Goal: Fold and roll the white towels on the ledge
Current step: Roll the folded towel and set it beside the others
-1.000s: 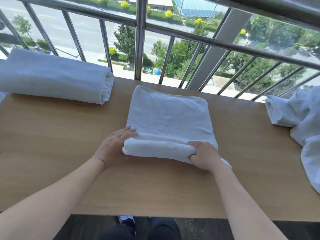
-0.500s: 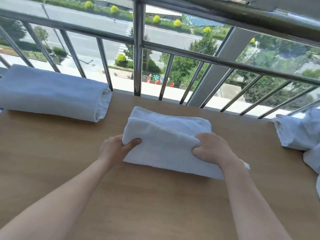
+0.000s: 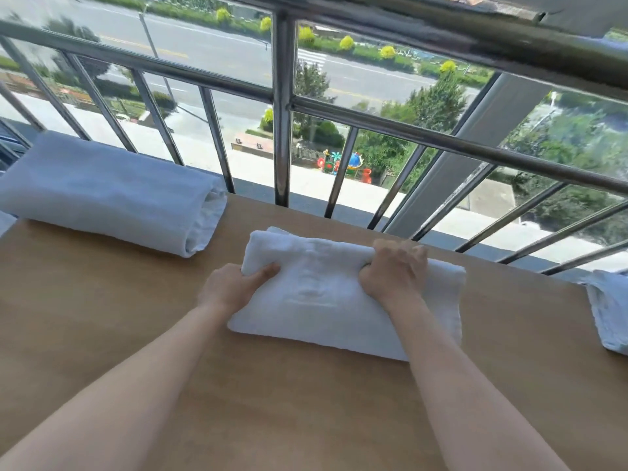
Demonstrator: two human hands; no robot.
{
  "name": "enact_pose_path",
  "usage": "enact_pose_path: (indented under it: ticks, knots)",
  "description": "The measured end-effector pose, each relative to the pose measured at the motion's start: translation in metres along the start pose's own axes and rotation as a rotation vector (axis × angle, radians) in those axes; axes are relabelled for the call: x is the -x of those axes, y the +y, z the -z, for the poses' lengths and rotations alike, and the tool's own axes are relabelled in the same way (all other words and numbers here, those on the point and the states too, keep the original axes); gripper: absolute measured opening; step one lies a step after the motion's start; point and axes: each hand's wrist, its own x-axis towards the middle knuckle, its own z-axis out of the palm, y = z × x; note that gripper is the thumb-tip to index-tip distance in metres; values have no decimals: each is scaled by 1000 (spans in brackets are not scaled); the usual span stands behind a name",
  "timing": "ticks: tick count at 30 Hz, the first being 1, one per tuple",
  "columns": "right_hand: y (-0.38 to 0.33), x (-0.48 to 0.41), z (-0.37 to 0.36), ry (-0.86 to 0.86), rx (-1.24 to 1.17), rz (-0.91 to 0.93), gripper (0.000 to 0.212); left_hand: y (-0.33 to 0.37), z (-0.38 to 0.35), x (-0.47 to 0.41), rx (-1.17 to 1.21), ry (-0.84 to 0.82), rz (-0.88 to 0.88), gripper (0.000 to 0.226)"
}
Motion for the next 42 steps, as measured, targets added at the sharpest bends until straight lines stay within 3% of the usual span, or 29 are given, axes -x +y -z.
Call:
enact_pose_path:
  ticks: [5,11,18,21,25,28,30,32,34,36,39,42]
  knots:
    - [0,-6,-34,27,-186,-89,42,12,-3,-12,-125,-9,118,97]
    - [2,-12,-42,-66,-217,-166,31,23,1,-7,-171,29,193,96]
    - [5,-19,-26,-200,-220,-150,18,17,-4,17,181,124,-67,53]
    - [9,-25,-16,-113,-183,-141,9,18,-1,12,197,155,-111,44]
    - [9,-28,-23,-89,-159,-162,16,31,-8,-6,62,108,-23,48]
    - [10,-21,-37,-59,-301,-143,35,37,-18,-2,-38,226,54,64]
    - [10,-19,-36,-18,-353,-121,41,39,-22,6,-101,373,-55,71]
    - [5,-12,-27,51,-350,-96,43,49,-27,15,-148,433,-319,68]
    - [-5,2,-18,198,-348,-60,42,67,-41,26,-221,313,-546,60]
    - [-18,25,-17,267,-398,-36,42,80,-61,36,-360,133,-661,66]
    - [-33,53,-27,52,-437,-21,50,84,-79,37,-636,49,-664,76]
    - [-28,54,-38,-71,-398,1,60,82,-77,24,-616,26,-641,69]
